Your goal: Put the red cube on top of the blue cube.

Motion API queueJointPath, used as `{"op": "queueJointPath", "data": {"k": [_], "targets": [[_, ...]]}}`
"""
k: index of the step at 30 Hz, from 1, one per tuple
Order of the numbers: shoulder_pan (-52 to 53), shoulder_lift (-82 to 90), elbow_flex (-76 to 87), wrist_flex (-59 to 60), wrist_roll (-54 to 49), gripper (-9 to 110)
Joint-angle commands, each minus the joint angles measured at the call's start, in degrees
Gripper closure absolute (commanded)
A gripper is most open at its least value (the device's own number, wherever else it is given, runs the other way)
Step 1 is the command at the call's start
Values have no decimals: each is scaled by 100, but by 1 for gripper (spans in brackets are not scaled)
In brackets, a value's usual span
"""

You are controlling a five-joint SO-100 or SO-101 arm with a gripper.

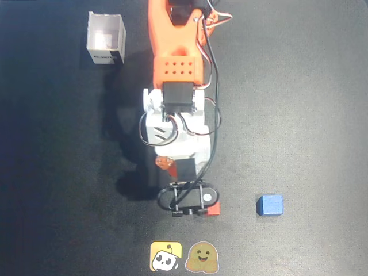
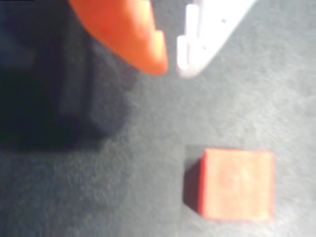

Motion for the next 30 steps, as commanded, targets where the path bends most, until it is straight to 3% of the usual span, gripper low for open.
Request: {"op": "queueJointPath", "data": {"k": [1, 14, 30], "targets": [[-53, 9, -501, 141, 18, 101], [-255, 290, -1107, 905, 53, 101], [-1055, -167, -1362, 492, 457, 101]]}}
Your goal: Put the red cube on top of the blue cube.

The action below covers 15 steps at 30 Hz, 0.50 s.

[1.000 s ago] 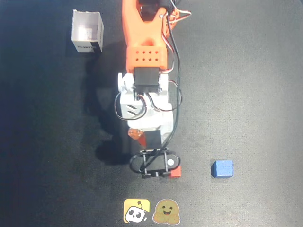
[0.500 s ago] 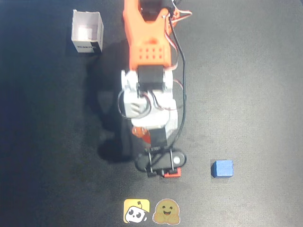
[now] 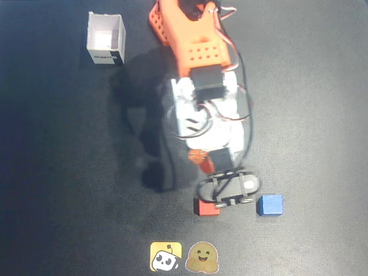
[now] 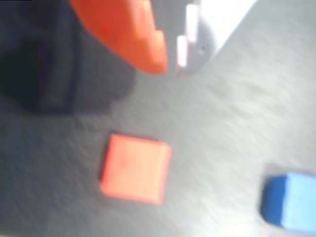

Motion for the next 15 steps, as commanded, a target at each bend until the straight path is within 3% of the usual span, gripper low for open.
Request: {"op": "queueJointPath", "data": {"k": [1, 15], "targets": [[-97, -167, -378, -176, 79, 101], [211, -1248, -1354, -237, 114, 99]]}}
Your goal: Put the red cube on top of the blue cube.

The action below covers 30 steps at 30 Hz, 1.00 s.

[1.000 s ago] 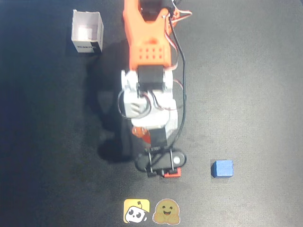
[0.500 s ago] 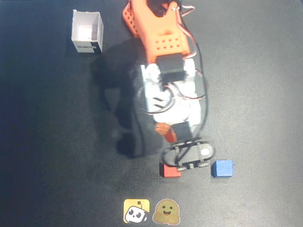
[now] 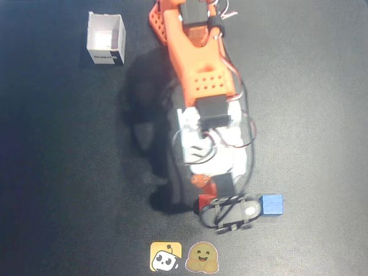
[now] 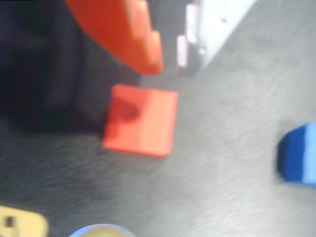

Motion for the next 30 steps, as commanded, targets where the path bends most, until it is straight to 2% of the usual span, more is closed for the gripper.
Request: {"op": "queueJointPath", "data": {"k": [1, 8, 15, 30], "targets": [[79, -35, -396, -62, 26, 99], [211, -264, -501, -97, 26, 95], [167, -422, -501, -220, 88, 78], [-114, -712, -422, -439, 527, 77]]}}
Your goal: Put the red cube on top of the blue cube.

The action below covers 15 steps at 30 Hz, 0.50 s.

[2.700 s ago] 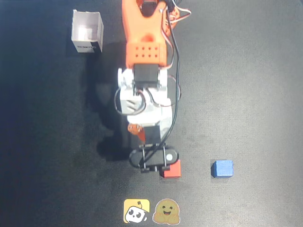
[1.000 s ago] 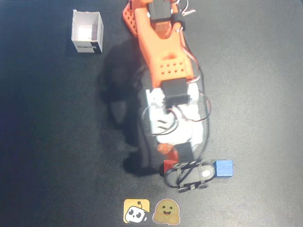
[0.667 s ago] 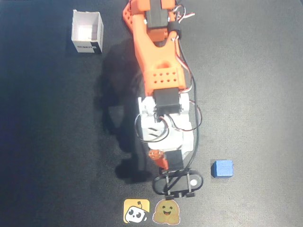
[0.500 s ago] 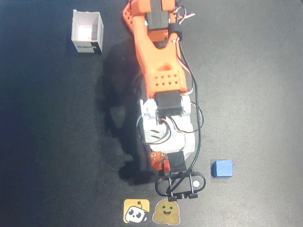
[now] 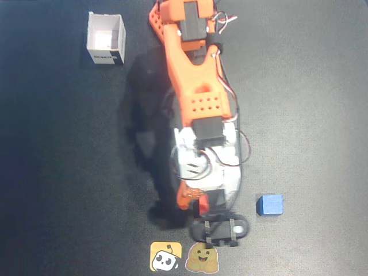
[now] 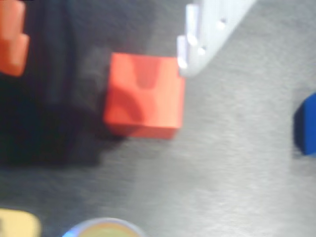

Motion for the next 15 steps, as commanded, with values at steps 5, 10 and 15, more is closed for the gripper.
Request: {"op": "queueJointPath", "data": {"k": [5, 10, 15], "targets": [[-185, -53, -62, -255, 246, 77], [-220, -237, -62, -352, 290, 77], [-220, -431, -35, -475, 281, 77]]}}
